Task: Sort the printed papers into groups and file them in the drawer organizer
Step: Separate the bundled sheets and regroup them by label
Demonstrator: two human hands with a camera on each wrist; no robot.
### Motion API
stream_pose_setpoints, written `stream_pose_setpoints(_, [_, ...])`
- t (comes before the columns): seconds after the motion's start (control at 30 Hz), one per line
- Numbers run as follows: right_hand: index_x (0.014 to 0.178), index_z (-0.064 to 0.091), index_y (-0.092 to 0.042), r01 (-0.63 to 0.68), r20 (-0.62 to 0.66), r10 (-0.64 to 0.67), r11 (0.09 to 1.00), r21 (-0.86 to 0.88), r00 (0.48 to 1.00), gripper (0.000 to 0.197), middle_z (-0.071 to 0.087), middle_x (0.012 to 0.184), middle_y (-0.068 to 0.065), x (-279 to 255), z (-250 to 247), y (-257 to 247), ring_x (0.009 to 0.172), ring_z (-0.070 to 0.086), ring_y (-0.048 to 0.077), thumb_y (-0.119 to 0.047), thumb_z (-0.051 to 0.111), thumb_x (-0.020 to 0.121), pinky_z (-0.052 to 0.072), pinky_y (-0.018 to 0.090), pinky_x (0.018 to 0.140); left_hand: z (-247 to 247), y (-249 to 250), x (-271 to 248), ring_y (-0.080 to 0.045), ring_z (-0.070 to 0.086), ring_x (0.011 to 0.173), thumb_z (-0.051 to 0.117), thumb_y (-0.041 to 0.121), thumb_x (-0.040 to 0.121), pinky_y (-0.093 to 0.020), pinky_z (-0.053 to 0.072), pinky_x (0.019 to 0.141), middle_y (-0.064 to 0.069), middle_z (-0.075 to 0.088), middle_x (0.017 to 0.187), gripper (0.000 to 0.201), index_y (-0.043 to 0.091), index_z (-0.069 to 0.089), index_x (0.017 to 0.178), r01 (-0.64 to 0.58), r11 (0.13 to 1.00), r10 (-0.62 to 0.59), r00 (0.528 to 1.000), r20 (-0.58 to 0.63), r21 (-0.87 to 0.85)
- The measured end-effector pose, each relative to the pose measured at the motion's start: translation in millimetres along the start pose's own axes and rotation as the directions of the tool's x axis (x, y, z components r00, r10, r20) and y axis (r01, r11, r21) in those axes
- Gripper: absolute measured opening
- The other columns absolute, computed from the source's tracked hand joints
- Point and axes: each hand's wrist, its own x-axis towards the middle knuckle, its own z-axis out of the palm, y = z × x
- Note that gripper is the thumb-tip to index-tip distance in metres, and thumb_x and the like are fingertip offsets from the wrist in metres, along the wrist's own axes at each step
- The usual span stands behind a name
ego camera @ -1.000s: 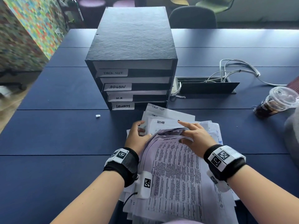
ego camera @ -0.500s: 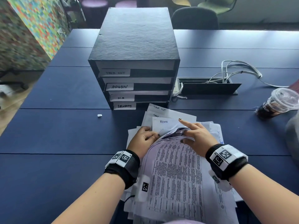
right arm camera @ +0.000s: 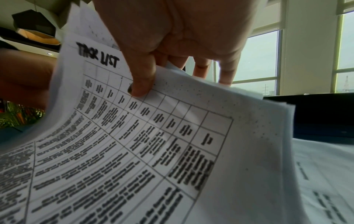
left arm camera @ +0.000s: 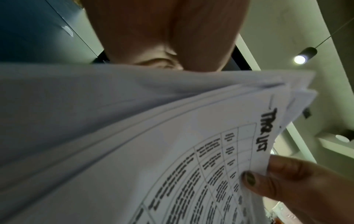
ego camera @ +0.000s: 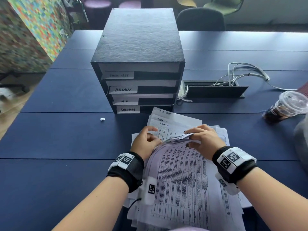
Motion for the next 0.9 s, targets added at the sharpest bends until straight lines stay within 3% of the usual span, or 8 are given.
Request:
stream_pose_setpoints(0.07, [0.089,0.075,-0.027,0.002,-0.03,-0.002,1.0,-0.009,1.0,0.015,0.063,0.113,-0.021,0,1,-3,0.107,0.048,0.02,-0.033,0.074,0.075,0.03,0.04,0.097,-4,-9,10,-0.013,0.058,0.097,0.074,0.018,0.078,-0.025,0.045,0.09,0.001,0.06,0.105,0.046,0.023,0.051,0.118,0.076,0.99,-0.068,0.996,-0.065,0.117])
stream_pose_setpoints(0.13, [0.09,0.075,-0.028,-0.001,-0.042,0.0,1.0,-0.018,0.999,0.016,0.063,0.113,-0.021,0,3,-5,0.107,0.048,0.02,-0.035,0.074,0.075,0.028,0.039,0.096,-7,-14,15,-0.013,0.053,0.108,0.074,0.021,0.077,-0.024,0.04,0.095,0.0,0.054,0.12,0.058,0.019,0.048,0.129,0.144,0.974,-0.131,0.988,-0.088,0.172])
stream_pose_setpoints(0.27, [0.09,0.075,-0.028,-0.007,-0.05,0.006,1.0,-0.012,0.999,0.016,0.063,0.115,-0.019,-2,5,-4,0.108,0.049,0.022,-0.036,0.073,0.075,0.03,0.042,0.097,-6,-17,14,-0.01,0.05,0.102,0.067,0.019,0.084,-0.02,0.036,0.088,0.002,0.056,0.122,0.06,0.02,0.042,0.138,0.164,0.972,-0.155,0.986,-0.067,0.168])
stream_pose_setpoints(0.43, [0.092,0.074,-0.026,-0.015,-0.021,0.014,0.999,-0.041,1.0,0.018,0.061,0.119,-0.019,-2,5,-6,0.112,0.045,0.02,-0.037,0.07,0.078,0.026,0.037,0.098,-6,-18,14,-0.014,0.044,0.131,0.06,0.017,0.084,-0.028,0.034,0.109,0.002,0.045,0.144,0.06,0.028,0.043,0.14,0.128,0.964,-0.129,0.992,-0.012,0.233])
stream_pose_setpoints(0.53, [0.092,0.074,-0.026,-0.023,-0.025,0.022,0.999,-0.031,0.999,0.018,0.06,0.12,-0.02,-2,5,-6,0.113,0.044,0.019,-0.037,0.07,0.079,0.025,0.036,0.098,-5,-16,10,-0.01,0.052,0.12,0.057,0.011,0.083,-0.021,0.039,0.098,0.003,0.054,0.134,0.057,0.027,0.048,0.137,0.076,0.97,-0.068,0.997,-0.043,0.233])
stream_pose_setpoints(0.63, [0.095,0.074,-0.029,-0.03,-0.021,0.029,0.999,-0.037,0.999,0.018,0.059,0.12,-0.022,-2,5,-6,0.113,0.042,0.018,-0.038,0.068,0.08,0.025,0.036,0.099,-4,-11,10,-0.011,0.055,0.092,0.062,0.012,0.082,-0.019,0.038,0.078,0.004,0.06,0.102,0.055,0.022,0.048,0.134,0.065,0.973,-0.041,0.993,-0.111,0.22])
stream_pose_setpoints(0.8, [0.096,0.073,-0.03,-0.026,-0.019,0.026,0.999,-0.029,0.999,0.019,0.059,0.121,-0.022,-4,5,-6,0.113,0.043,0.018,-0.038,0.068,0.08,0.028,0.038,0.1,-4,-7,9,-0.014,0.056,0.081,0.066,0.016,0.082,-0.022,0.043,0.074,0.007,0.057,0.081,0.034,0.024,0.064,0.115,0.003,0.97,0.004,1.0,-0.028,0.244])
stream_pose_setpoints(0.9, [0.096,0.073,-0.031,-0.025,-0.022,0.025,0.999,-0.021,0.999,0.018,0.059,0.121,-0.021,-4,4,-5,0.113,0.043,0.017,-0.038,0.068,0.08,0.029,0.039,0.1,-2,-5,4,-0.014,0.055,0.084,0.069,0.016,0.081,-0.023,0.045,0.079,0.003,0.055,0.087,0.021,0.032,0.07,0.095,-0.08,0.96,0.093,0.995,-0.036,0.268])
